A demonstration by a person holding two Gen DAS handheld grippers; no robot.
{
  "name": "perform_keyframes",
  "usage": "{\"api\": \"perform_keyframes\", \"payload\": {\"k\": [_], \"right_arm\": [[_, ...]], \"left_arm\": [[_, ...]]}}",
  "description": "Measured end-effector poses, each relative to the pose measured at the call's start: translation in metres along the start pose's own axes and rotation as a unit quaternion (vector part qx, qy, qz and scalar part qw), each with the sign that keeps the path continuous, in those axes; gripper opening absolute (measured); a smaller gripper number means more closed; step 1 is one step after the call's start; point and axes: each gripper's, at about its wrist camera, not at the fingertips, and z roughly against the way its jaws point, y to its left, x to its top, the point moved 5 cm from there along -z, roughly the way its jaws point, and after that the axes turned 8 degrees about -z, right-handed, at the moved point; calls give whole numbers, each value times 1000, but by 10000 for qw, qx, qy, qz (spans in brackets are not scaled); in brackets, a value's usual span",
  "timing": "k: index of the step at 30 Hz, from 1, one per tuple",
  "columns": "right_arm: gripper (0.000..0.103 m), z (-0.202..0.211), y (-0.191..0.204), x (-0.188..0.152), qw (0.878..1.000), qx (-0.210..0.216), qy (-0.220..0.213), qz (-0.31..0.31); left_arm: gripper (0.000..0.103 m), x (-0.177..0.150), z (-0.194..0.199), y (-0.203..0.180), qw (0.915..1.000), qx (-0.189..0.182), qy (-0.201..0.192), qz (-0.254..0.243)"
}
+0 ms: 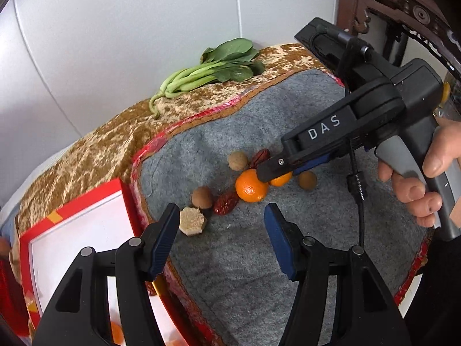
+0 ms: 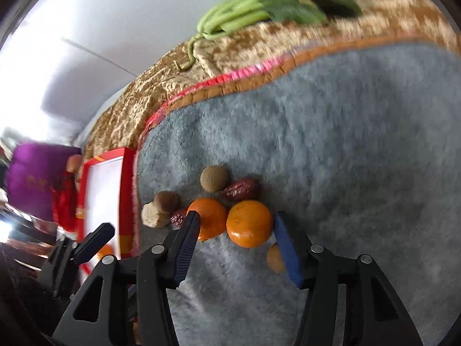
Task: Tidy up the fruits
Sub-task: 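Reach the left tool to an orange while the right tool grasps another orange, then carry both oranges to the tray and open both tools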
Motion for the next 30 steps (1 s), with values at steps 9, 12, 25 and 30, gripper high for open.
{"api": "perform_keyframes", "payload": {"k": [9, 12, 25, 30], "right_arm": [[51, -9, -5, 5, 9978, 463, 123, -469], [38, -4, -12, 8, 9964, 555, 61, -644], [32, 42, -70, 19, 9891, 875, -180, -1172], [32, 57, -85, 21, 9879, 873, -248, -1255]], "left_arm": [[60, -7, -4, -7, 9991, -10, 79, -424], [60, -6, -5, -7, 9990, 36, 72, -447], [60, 20, -26, -30, 9955, -411, -195, -832], [45, 22, -42, -26, 9950, -679, -50, -730]]}}
